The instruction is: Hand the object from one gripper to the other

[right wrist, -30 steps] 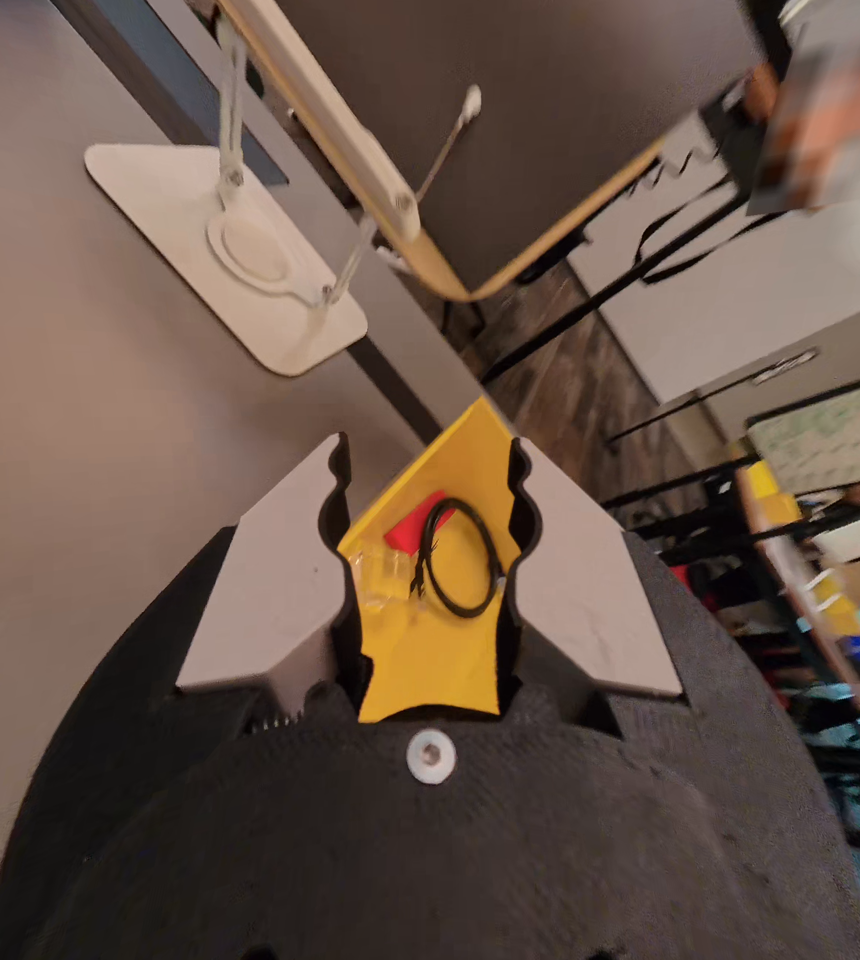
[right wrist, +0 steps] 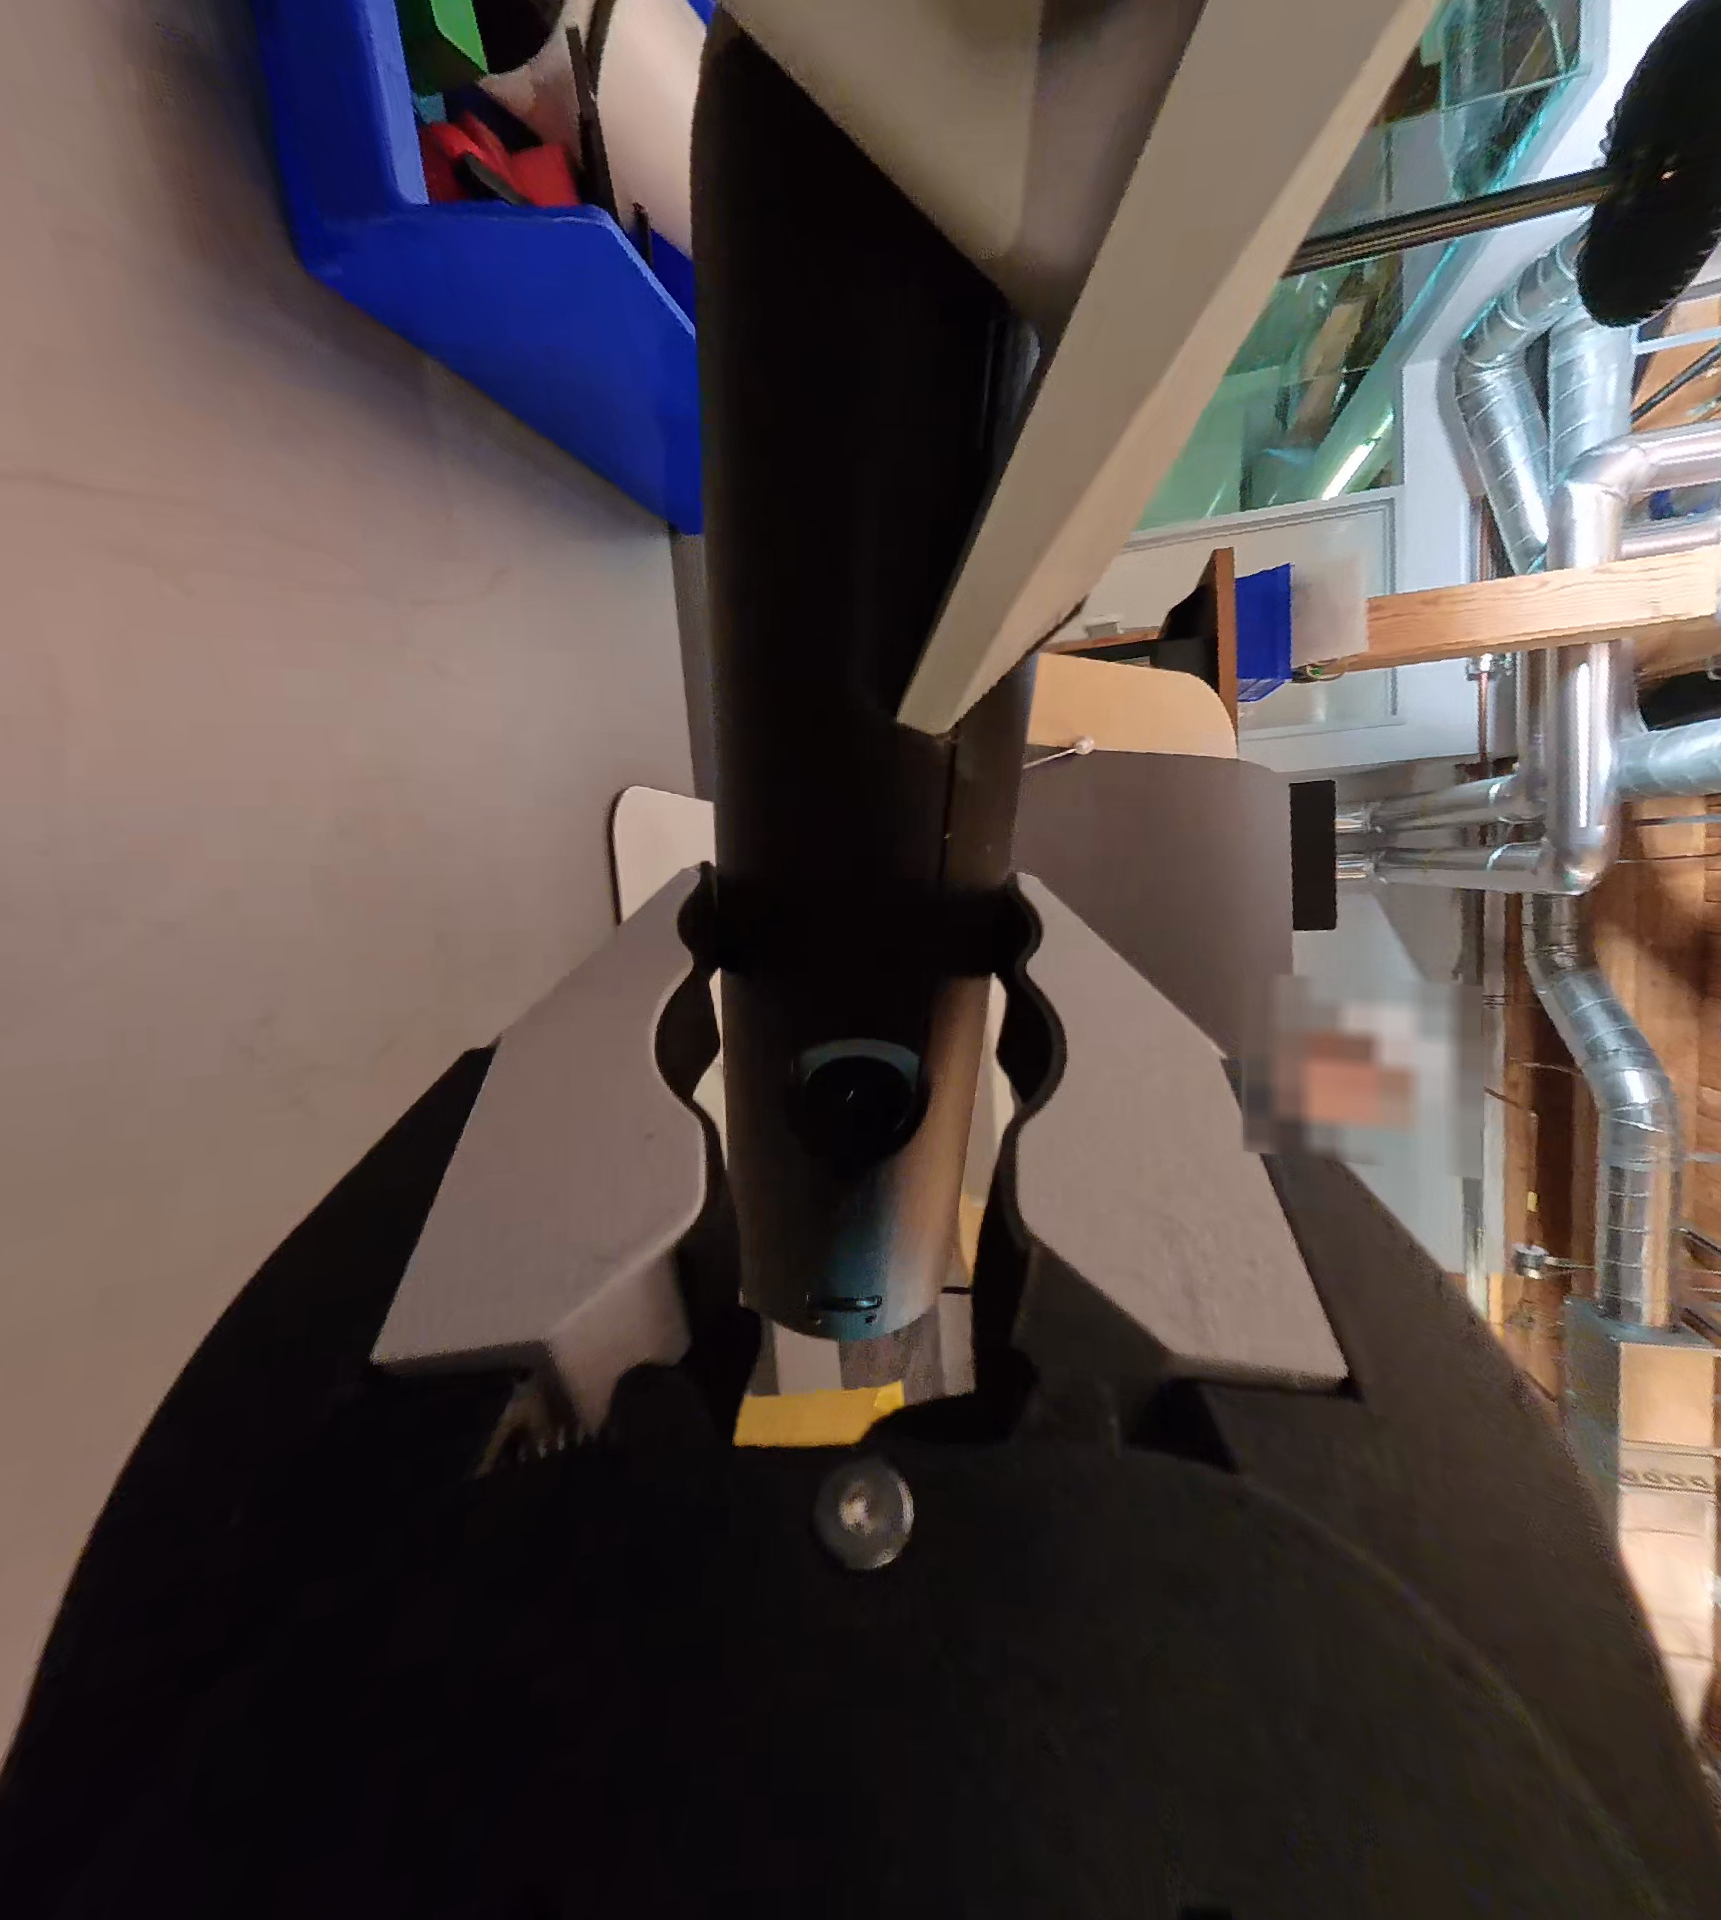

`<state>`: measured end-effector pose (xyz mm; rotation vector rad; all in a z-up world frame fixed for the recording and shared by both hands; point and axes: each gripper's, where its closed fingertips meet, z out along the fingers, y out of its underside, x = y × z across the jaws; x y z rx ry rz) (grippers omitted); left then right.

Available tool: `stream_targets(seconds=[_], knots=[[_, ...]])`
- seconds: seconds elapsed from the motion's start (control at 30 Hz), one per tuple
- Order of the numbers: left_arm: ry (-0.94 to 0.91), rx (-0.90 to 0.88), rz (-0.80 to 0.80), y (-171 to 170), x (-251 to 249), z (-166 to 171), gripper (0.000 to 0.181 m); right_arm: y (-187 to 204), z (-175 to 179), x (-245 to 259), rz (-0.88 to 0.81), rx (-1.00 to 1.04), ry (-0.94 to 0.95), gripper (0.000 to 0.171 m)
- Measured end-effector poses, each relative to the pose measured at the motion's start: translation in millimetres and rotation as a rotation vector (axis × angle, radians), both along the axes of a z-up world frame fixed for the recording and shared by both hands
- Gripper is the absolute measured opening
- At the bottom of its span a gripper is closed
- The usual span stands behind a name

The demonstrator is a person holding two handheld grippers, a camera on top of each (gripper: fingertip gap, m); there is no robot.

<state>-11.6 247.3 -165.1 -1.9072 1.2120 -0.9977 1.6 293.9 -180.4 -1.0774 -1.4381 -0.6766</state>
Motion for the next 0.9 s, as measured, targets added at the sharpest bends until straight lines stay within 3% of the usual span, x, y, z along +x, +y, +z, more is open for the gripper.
stream_targets(seconds=[0.17,0.23,0.3,0.47,0.63,0.8,0.9], knots=[[-0.010,0.061,0.006,3,2,1,0.025,-4,-8,0,0.025,-0.122,0.059,0.050],[0.032,0.123,0.004,3,4,0,0.053,-5,-12,2,0.040,-0.181,0.075,0.051],[0.062,0.198,-0.001,4,5,3,0.069,-8,-18,2,0.074,-0.309,0.136,0.051],[0.008,0.380,-0.023,1,5,25,0.074,-23,-33,3,0.193,-0.628,0.239,0.051],[-0.073,0.448,-0.045,-3,6,38,0.079,-39,-16,-1,0.392,-0.903,0.491,0.051],[-0.274,0.322,-0.078,-12,15,50,0.078,-81,19,-8,0.797,-1.179,0.741,0.051],[-0.343,0.267,-0.145,-26,25,54,0.077,-107,26,-10,1.006,-1.360,0.787,0.051]])
